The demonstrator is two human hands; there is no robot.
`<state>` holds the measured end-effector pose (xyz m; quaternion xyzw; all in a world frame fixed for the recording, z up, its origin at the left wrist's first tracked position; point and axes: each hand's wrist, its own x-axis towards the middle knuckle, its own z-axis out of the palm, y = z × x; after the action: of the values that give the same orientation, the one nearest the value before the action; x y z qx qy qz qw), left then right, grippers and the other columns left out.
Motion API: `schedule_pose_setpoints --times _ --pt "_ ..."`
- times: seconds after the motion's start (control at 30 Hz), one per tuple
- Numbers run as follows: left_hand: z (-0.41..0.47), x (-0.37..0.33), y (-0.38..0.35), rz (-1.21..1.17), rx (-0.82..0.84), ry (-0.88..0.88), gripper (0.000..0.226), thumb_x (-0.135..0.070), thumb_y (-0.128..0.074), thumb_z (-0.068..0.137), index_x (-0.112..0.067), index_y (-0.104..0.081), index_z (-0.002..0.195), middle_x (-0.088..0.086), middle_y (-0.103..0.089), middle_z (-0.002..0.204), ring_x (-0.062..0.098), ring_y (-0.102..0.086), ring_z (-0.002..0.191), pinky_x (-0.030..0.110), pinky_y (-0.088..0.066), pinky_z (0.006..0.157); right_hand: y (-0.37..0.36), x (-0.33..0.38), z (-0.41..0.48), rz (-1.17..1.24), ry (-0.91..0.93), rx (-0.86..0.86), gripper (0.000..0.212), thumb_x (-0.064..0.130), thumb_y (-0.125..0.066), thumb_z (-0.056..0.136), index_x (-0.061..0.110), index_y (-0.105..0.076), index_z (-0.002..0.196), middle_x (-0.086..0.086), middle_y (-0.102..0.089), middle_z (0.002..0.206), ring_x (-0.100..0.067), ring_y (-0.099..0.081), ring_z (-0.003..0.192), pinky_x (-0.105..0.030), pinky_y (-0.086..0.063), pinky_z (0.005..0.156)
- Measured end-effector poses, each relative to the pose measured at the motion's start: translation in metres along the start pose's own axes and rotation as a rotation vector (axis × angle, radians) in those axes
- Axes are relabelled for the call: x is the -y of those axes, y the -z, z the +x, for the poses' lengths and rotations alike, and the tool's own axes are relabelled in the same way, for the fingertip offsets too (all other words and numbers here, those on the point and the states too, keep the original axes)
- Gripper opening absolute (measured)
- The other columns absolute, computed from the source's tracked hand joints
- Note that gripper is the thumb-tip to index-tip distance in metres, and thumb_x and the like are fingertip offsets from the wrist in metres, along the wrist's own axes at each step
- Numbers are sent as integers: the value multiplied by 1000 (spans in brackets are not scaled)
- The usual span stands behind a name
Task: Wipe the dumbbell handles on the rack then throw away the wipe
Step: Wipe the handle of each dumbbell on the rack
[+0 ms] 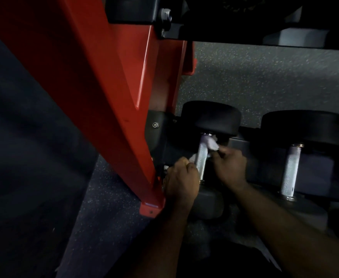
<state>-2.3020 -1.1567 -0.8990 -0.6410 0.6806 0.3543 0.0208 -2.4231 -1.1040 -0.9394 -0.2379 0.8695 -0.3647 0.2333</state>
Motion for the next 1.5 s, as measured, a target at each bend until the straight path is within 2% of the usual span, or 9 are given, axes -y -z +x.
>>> schedule_pose_setpoints --times 0.1,0.2,0.33,0.6,0.77,1.0,1.17,1.33,1.5 --pt "5 3 -4 1 -13 19 22 -29 -48 98 -21 -67 107 8 -70 117 34 -59 116 41 -47 93 -12 25 16 1030 -530 203 22 -3 -54 95 6 -73 102 -11 -75 93 -27 -73 86 -36 -60 72" --pt "5 6 -6 15 -25 5 21 -29 -49 97 -20 -67 104 6 -71 112 34 -59 114 44 -48 92 -13 28 32 1336 -741 297 38 -9 -42 95 0 -62 126 -18 -71 111 -24 -70 90 -34 -60 82" --pt "6 4 -6 19 -19 1 22 -28 -48 98 -20 -67 106 7 -71 115 34 -59 114 42 -46 90 10 11 23 1146 -586 433 19 -5 -49 97 7 -62 102 -14 -68 96 -22 -66 87 -33 -62 79" --pt "1 3 -4 -70 -38 -20 38 -40 -33 87 -20 -64 97 2 -75 104 35 -61 107 46 -49 89 9 18 27 1021 -616 622 21 10 -47 103 6 -66 111 -11 -73 102 -23 -72 92 -36 -58 89" --pt "3 5 -6 -198 -116 2 32 -41 -33 80 -21 -57 89 4 -72 94 33 -62 100 45 -48 86 16 -26 -8 413 -123 693 5 19 -70 94 21 -75 96 2 -77 92 -11 -70 88 -50 -55 92" --pt "5 7 -15 -187 -204 -74 50 -58 -27 106 -23 -61 113 4 -73 112 32 -61 111 42 -45 91 19 3 -1 15 497 -8 28 8 -73 85 14 -77 112 -2 -72 108 -6 -64 95 -11 -46 86" --pt "0 2 -9 -282 -203 -77 69 -70 -19 101 -22 -66 118 4 -74 115 30 -63 114 39 -46 97 25 -18 -7 -253 702 525 16 32 -59 100 21 -70 104 -5 -64 103 -13 -59 94 -43 -49 85" --pt "-4 -4 -8 -264 -227 -14 94 -84 -5 82 -22 -65 119 4 -75 110 31 -66 107 46 -49 97 34 -6 22 -307 831 342 37 25 -52 98 6 -66 128 -13 -59 132 -26 -48 122 -28 -37 104" --pt "-6 -8 -6 -300 -233 -19 80 -80 -12 88 -24 -65 109 1 -74 106 29 -66 106 47 -50 97 23 -22 3 -241 1036 760 48 32 -40 104 1 -69 126 -12 -64 136 -27 -49 136 -17 -26 117"
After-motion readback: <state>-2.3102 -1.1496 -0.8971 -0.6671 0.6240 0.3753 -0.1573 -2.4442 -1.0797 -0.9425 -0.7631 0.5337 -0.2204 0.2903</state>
